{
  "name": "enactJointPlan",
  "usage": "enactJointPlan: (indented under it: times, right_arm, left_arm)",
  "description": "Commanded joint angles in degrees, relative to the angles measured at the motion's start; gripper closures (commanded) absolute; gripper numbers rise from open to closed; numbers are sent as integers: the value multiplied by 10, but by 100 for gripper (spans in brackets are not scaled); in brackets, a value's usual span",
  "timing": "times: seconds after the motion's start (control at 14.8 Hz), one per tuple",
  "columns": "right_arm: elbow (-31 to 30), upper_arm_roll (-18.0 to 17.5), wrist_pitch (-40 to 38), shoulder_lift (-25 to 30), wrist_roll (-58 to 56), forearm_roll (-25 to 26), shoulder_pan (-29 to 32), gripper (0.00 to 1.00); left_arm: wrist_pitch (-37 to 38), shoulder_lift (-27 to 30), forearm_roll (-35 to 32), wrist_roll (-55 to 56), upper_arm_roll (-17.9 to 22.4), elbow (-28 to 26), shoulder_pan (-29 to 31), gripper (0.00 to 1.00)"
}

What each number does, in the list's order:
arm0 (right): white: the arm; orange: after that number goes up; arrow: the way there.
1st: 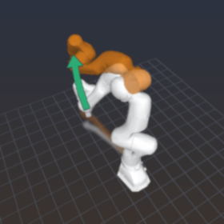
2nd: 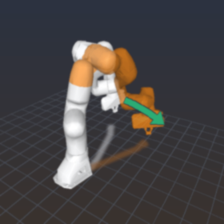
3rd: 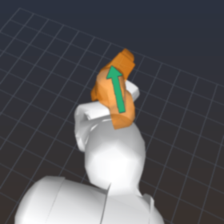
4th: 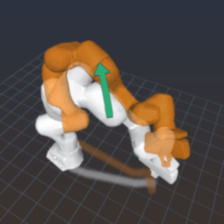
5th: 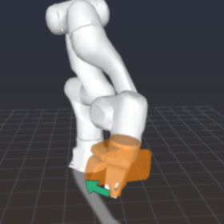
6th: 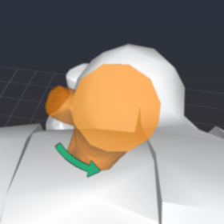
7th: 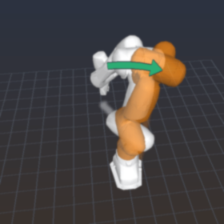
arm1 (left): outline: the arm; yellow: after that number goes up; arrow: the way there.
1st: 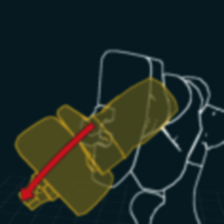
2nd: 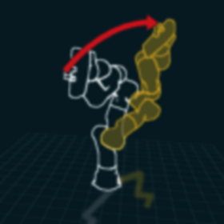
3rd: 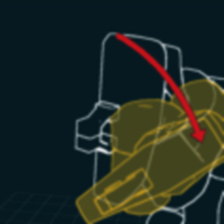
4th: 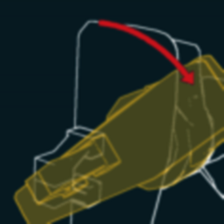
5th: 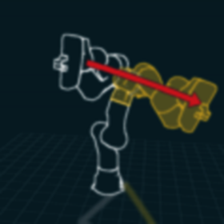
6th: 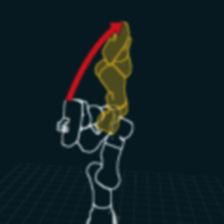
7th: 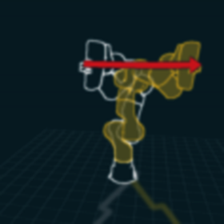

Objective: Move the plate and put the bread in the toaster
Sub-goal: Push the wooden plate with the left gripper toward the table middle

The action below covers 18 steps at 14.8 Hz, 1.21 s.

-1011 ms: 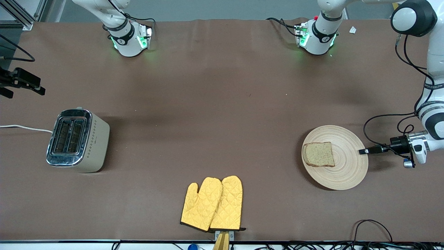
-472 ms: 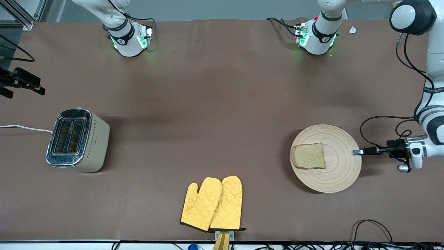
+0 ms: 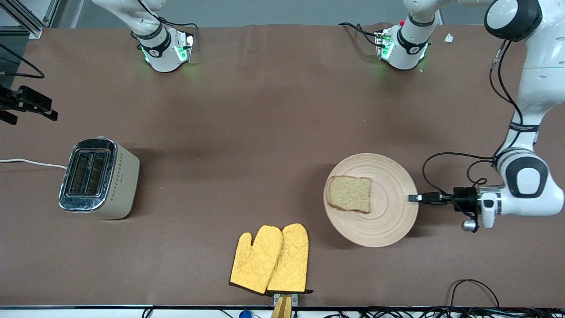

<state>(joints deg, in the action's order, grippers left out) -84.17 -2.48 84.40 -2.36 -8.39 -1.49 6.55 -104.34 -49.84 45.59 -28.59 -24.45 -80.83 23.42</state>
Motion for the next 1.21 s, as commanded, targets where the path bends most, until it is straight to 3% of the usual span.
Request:
enactJointPlan:
  times: [0.0,0.47,0.74,1.01,1.15]
  right_arm:
    - [-23,1,3,13,2,-9,7,0]
    - [-26,2,1,13,0,-9,11,0]
    - [-29,2,3,13,-1,-9,12,0]
    - [-27,-2,10,13,0,-9,5,0]
    - [-27,-2,15,13,0,-9,0,0]
  left_arm:
    - [-46,6,34,7,-19,-12,-47,100]
    - [-278,1,123,-21,-64,-107,-171,100]
    - [-339,-1,180,-86,-65,-156,-206,100]
    - [-349,0,281,-203,-65,-202,-232,100]
    - [-356,1,311,-225,-65,-224,-236,95]
